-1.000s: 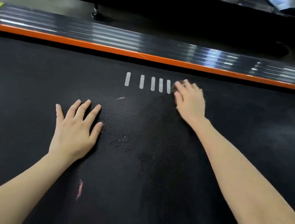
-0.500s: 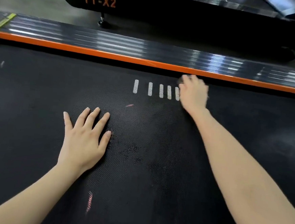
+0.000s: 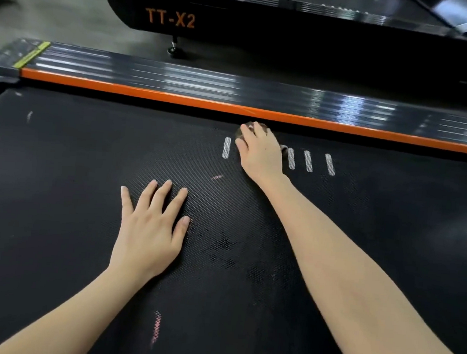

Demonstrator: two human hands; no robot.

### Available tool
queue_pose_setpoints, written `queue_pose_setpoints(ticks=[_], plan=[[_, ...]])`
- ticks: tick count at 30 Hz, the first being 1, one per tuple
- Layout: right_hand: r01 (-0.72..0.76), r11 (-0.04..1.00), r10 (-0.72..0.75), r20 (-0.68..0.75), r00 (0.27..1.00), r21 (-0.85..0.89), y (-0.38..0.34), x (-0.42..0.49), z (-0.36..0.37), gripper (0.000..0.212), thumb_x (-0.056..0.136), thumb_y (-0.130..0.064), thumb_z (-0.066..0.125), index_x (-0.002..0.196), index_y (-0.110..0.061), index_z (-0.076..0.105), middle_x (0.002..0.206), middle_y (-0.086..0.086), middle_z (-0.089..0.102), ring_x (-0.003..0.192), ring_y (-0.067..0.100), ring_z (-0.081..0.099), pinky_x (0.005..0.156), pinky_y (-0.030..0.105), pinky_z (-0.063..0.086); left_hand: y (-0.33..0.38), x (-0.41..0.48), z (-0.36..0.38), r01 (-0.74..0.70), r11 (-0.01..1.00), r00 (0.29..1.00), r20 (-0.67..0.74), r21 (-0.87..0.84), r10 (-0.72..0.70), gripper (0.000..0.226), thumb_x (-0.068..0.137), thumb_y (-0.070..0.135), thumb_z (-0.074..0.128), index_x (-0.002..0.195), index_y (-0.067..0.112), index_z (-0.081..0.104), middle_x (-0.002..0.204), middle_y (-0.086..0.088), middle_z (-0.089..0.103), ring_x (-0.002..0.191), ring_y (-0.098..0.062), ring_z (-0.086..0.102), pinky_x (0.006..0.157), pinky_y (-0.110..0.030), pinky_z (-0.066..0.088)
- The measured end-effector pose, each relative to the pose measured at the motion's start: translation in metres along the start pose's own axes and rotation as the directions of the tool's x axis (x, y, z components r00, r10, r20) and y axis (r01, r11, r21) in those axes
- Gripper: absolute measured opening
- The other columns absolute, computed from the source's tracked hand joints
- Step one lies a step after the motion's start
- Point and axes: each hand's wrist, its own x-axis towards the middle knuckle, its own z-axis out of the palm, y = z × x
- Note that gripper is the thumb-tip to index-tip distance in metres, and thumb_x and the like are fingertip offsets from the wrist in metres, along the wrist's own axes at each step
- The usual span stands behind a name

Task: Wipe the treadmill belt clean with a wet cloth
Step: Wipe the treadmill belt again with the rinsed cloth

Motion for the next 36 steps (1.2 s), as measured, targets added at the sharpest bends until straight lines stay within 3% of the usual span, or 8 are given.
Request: queue_pose_setpoints(ticks=[10, 12, 17, 22, 25, 28, 31, 36], plan=[[0.439, 0.898, -0.44, 0.062, 0.896, 0.028, -0.017, -0.155, -0.049, 0.047, 0.094, -0.042, 0.041, 0.13, -0.018, 0.058, 0.136, 0.009, 0.055, 0.123, 0.036, 0.05, 0.101, 0.044, 0.042, -0.001, -0.002, 0.001, 0.011, 1.0, 1.0, 0.007, 0.014, -0.011, 0.062, 0.091, 0.049, 0.02, 0.14, 0.021, 0.044, 0.144, -0.012, 0.042, 0.138, -0.033, 0.03, 0.11, -0.066, 0.008], [0.393, 0.919, -0.39, 0.078, 0.918, -0.028, -0.009, -0.129, -0.041, 0.049, 0.094, -0.041, 0.037, 0.131, -0.016, 0.057, 0.137, 0.012, 0.053, 0.124, 0.039, 0.049, 0.101, 0.05, 0.043, -0.001, -0.002, 0.003, 0.012, 1.0, 1.0, -0.001, 0.02, -0.012, 0.062, 0.091, 0.05, 0.018, 0.141, 0.022, 0.042, 0.145, -0.011, 0.041, 0.139, -0.032, 0.029, 0.11, -0.065, 0.006], [-0.046, 0.999, 0.044, 0.044, 0.998, 0.029, -0.041, -0.095, -0.018, 0.048, 0.094, -0.033, 0.035, 0.127, -0.009, 0.06, 0.134, 0.019, 0.054, 0.122, 0.049, 0.046, 0.104, 0.056, 0.036, -0.002, 0.0, 0.004, 0.01, 1.0, 1.0, -0.016, 0.01, -0.009, 0.062, 0.091, 0.049, 0.019, 0.14, 0.021, 0.043, 0.145, -0.012, 0.04, 0.139, -0.031, 0.027, 0.11, -0.064, 0.006], [0.183, 0.979, -0.195, 0.136, 0.971, 0.092, -0.068, -0.228, -0.058, 0.044, 0.094, -0.03, 0.039, 0.13, -0.012, 0.058, 0.138, 0.013, 0.052, 0.125, 0.042, 0.045, 0.108, 0.051, 0.035, -0.002, -0.002, 0.0, 0.007, 1.0, 1.0, -0.005, -0.015, -0.007, 0.052, 0.097, 0.043, 0.032, 0.144, 0.022, 0.036, 0.151, -0.01, 0.032, 0.141, -0.03, 0.02, 0.11, -0.065, 0.003], [0.307, 0.951, -0.296, 0.199, 0.934, -0.029, -0.036, -0.267, -0.088, 0.045, 0.091, -0.028, 0.042, 0.128, -0.01, 0.058, 0.136, 0.015, 0.053, 0.123, 0.042, 0.048, 0.103, 0.053, 0.037, -0.004, -0.004, 0.0, -0.008, 0.999, 1.0, -0.009, -0.032, 0.008, 0.052, 0.098, 0.044, 0.031, 0.145, 0.022, 0.036, 0.151, -0.011, 0.031, 0.141, -0.03, 0.019, 0.11, -0.066, 0.003], [-0.003, 0.986, 0.026, 0.131, 0.991, -0.169, 0.024, -0.247, -0.1, 0.052, 0.09, -0.03, 0.034, 0.129, -0.004, 0.056, 0.135, 0.022, 0.052, 0.121, 0.047, 0.048, 0.105, 0.055, 0.034, -0.004, -0.004, 0.002, -0.011, 0.999, 1.0, -0.014, -0.042, 0.011, 0.052, 0.097, 0.044, 0.032, 0.144, 0.021, 0.037, 0.15, -0.012, 0.032, 0.141, -0.031, 0.021, 0.11, -0.066, 0.001], [-0.296, 0.939, 0.309, 0.052, 0.95, -0.174, 0.009, -0.238, -0.093, 0.055, 0.09, -0.032, 0.029, 0.13, -0.005, 0.056, 0.137, 0.022, 0.05, 0.12, 0.05, 0.045, 0.106, 0.053, 0.033, -0.005, -0.002, 0.003, -0.013, 0.999, 1.0, -0.024, -0.031, 0.012, 0.052, 0.097, 0.044, 0.032, 0.143, 0.02, 0.038, 0.15, -0.013, 0.032, 0.141, -0.031, 0.02, 0.11, -0.066, 0.001], [0.099, 0.995, -0.101, 0.165, 0.981, 0.018, -0.101, -0.3, -0.078, 0.045, 0.091, -0.028, 0.038, 0.127, -0.014, 0.06, 0.137, 0.01, 0.054, 0.124, 0.043, 0.047, 0.107, 0.054, 0.033, -0.004, -0.003, -0.001, -0.01, 0.998, 1.0, -0.021, -0.055, 0.009, 0.051, 0.097, 0.042, 0.032, 0.142, 0.019, 0.039, 0.149, -0.016, 0.033, 0.14, -0.033, 0.021, 0.111, -0.063, 0.0]])
